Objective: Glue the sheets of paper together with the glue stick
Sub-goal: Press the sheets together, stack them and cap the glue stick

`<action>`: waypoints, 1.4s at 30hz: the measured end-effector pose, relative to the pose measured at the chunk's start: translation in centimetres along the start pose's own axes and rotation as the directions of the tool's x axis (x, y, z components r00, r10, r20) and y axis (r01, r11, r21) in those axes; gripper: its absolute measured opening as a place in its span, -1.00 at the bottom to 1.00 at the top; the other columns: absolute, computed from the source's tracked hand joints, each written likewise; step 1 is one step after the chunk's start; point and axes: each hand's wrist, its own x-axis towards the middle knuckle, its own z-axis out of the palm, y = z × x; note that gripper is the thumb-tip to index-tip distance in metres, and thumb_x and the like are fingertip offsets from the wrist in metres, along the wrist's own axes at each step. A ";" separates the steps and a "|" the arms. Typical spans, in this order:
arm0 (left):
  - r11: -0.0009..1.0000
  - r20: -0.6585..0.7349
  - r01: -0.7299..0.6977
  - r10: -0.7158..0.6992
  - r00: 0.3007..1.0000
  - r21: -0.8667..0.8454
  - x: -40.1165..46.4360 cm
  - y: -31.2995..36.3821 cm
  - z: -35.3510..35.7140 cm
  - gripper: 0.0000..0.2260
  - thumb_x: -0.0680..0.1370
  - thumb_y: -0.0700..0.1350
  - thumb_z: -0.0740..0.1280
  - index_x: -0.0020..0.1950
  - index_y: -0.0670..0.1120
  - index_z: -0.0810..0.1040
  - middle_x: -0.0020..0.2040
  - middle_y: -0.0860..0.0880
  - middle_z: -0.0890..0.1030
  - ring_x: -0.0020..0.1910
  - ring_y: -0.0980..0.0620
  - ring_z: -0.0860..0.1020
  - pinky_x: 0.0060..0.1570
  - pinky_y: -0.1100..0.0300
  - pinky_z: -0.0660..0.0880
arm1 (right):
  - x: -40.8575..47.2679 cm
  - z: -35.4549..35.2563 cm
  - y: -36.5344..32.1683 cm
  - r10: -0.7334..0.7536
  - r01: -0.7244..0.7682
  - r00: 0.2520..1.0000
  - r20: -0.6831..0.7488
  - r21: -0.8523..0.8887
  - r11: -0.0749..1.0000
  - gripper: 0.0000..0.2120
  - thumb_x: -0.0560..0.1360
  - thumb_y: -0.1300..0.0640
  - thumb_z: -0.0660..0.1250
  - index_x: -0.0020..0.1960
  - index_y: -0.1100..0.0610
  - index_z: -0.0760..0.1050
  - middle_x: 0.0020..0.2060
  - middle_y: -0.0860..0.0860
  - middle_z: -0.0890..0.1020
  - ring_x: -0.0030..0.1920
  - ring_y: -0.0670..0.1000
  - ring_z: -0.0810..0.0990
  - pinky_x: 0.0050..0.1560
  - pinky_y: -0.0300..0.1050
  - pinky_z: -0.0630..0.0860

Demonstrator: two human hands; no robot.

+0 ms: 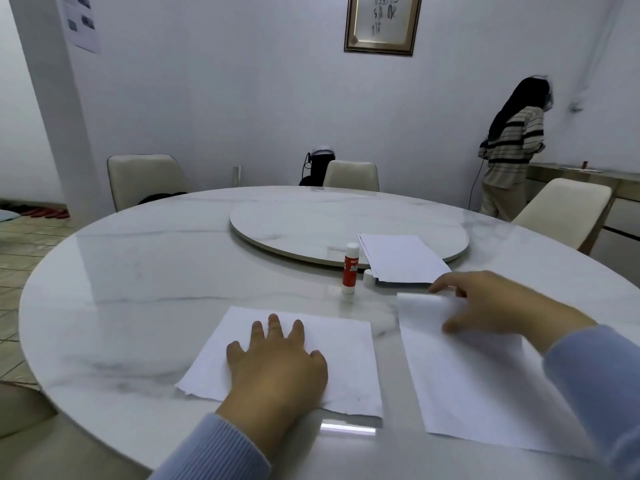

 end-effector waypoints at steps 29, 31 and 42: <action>0.266 -0.272 -0.271 0.035 0.962 -0.925 -3.1 -5.5 -6.2 -0.78 0.53 -0.25 0.30 0.07 0.05 0.52 -0.44 0.05 0.64 -0.54 0.16 0.56 -0.54 0.39 0.45 | -9.5 1.0 -9.5 -0.021 0.102 0.995 -0.100 0.972 0.210 -0.74 0.44 0.19 0.42 0.04 -0.11 0.64 -0.12 -0.04 0.73 -0.14 -0.03 0.70 -0.05 -0.07 0.59; 0.419 -0.300 -0.279 0.017 0.954 -0.864 -2.6 -6.2 -5.3 -0.87 0.53 -0.17 0.32 -0.11 0.03 0.63 -0.36 0.11 0.64 -0.49 0.27 0.53 -0.52 0.54 0.37 | -9.9 1.8 -9.2 -0.085 0.033 0.996 -0.010 0.960 0.277 -0.73 0.44 0.20 0.41 0.03 -0.13 0.65 -0.16 -0.06 0.72 -0.20 -0.07 0.67 -0.08 -0.10 0.54; 0.527 -0.238 -0.228 0.049 0.970 -0.819 -0.7 -7.7 -3.4 -0.92 0.47 -0.16 0.41 -0.14 0.00 0.68 -0.11 -0.11 0.67 -0.33 0.20 0.56 -0.32 0.49 0.45 | -10.1 4.7 -8.2 0.073 -0.004 0.997 -0.022 0.942 0.336 -0.81 0.37 0.24 0.49 -0.06 0.04 0.69 -0.32 0.11 0.71 -0.46 0.10 0.57 -0.47 -0.14 0.43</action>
